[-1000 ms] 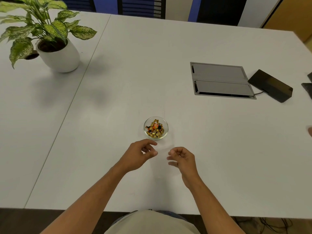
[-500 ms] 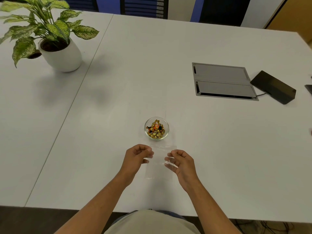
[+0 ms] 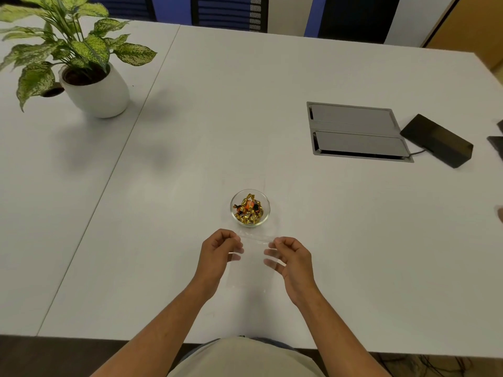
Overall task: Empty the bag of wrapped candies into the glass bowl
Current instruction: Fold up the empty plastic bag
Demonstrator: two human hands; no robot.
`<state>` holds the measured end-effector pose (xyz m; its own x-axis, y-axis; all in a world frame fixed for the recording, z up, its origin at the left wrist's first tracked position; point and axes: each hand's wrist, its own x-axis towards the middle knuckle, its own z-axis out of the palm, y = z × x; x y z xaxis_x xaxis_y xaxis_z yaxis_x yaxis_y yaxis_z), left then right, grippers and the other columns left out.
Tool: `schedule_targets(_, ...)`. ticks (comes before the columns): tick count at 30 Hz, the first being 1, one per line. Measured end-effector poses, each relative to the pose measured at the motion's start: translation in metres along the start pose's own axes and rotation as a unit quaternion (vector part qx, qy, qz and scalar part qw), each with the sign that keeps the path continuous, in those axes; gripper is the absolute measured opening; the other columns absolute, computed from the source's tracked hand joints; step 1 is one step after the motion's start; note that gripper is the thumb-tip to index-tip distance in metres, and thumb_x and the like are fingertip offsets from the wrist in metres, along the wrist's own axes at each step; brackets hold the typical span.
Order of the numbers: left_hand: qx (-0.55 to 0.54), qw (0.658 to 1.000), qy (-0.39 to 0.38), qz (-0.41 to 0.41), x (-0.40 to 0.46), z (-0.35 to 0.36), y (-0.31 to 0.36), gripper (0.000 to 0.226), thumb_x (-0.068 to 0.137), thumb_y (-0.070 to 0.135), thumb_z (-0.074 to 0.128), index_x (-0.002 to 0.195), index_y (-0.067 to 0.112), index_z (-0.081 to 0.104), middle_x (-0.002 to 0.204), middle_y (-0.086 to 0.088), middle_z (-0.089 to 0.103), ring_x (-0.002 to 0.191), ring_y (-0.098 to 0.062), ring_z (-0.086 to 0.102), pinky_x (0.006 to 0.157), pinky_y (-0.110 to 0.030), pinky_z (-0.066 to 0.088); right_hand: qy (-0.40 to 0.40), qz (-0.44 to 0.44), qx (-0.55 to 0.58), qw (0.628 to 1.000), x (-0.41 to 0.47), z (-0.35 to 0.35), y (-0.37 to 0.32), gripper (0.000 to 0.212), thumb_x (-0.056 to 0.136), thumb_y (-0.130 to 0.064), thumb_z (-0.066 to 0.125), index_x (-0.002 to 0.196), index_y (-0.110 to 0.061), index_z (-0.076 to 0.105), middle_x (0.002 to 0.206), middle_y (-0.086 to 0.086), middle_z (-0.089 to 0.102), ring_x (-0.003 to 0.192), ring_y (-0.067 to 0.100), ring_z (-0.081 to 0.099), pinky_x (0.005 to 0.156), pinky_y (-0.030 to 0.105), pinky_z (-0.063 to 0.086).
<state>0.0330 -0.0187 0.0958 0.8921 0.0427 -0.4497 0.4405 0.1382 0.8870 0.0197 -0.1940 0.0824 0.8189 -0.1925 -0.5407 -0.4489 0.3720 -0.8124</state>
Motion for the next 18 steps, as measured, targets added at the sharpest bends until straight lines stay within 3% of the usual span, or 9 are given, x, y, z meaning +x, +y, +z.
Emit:
schedule_targets(12,0.036,0.999,-0.004,0.006,-0.0025,0.0009,-0.0066,0.01,0.092,0.016,0.061,0.087,0.012,0.068,0.075,-0.002,0.071,0.071,-0.013,0.07,0.068,-0.028,0.056,0.003,-0.013,-0.071,0.997,-0.0049,0.0059,0.0092,0.018,0.098,-0.018,0.053,0.092,-0.007,0.066,0.082,0.011,0.066,0.077,0.018,0.07,0.063,0.032,0.061)
schedule_targets(18,0.021,1.0,-0.005,0.008,-0.0035,0.0004,-0.0071,0.01,0.092,0.016,0.06,0.089,0.009,0.067,0.078,-0.007,0.07,0.074,-0.014,0.069,0.069,-0.029,0.056,-0.017,-0.002,-0.054,0.998,-0.0049,0.0053,0.0074,0.017,0.098,-0.017,0.055,0.091,-0.007,0.066,0.083,0.01,0.066,0.076,0.018,0.07,0.063,0.032,0.06)
